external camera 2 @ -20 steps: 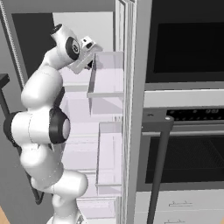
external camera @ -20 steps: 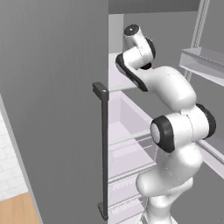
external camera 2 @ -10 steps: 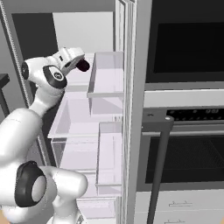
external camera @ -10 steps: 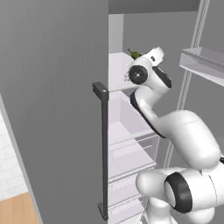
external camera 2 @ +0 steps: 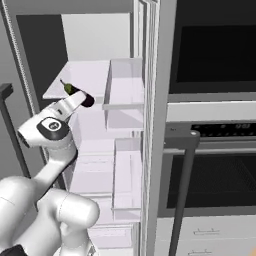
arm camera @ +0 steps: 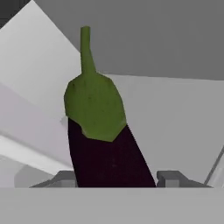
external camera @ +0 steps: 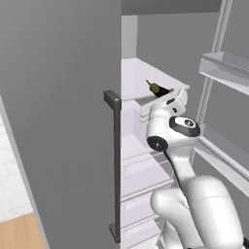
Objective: Place one eggplant and one chicken drumstick in each tupperware on the nearby counter, to pack two identical lunches.
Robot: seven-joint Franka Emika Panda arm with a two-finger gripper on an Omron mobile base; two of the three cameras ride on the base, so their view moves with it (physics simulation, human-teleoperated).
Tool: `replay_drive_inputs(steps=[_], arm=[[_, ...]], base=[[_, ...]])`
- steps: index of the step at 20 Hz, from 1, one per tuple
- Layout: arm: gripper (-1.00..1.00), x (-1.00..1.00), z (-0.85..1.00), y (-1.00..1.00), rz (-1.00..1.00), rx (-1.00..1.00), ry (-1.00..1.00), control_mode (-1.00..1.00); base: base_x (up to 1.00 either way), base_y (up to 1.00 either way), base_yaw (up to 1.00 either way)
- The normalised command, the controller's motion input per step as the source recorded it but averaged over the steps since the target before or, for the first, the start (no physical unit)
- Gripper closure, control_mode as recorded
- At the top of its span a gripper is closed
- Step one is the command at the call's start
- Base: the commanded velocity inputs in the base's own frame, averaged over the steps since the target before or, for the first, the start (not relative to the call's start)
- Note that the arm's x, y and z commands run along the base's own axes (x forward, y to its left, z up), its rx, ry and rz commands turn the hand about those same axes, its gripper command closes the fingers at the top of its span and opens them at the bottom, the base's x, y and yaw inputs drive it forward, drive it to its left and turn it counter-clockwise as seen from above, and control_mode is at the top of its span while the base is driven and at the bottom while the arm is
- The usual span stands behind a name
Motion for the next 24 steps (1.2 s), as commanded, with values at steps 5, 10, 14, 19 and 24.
replay_drive_inputs(steps=[5, 10, 14, 19, 24], arm=[[1.00, 0.00, 0.00, 0.00, 0.00, 0.00, 0.00, 1.00], [1.00, 0.00, 0.00, 0.00, 0.00, 0.00, 0.00, 1.00], [1.00, 0.00, 0.00, 0.00, 0.00, 0.00, 0.00, 1.00], [1.00, 0.00, 0.00, 0.00, 0.00, 0.00, 0.00, 1.00], [1.00, 0.00, 0.00, 0.00, 0.00, 0.00, 0.00, 1.00]], base=[[-1.00, 0.41, 0.00], [-1.00, 0.46, 0.00], [-1.00, 0.12, -0.25], [-0.80, -0.51, -0.64], [-0.37, -1.00, -0.58]])
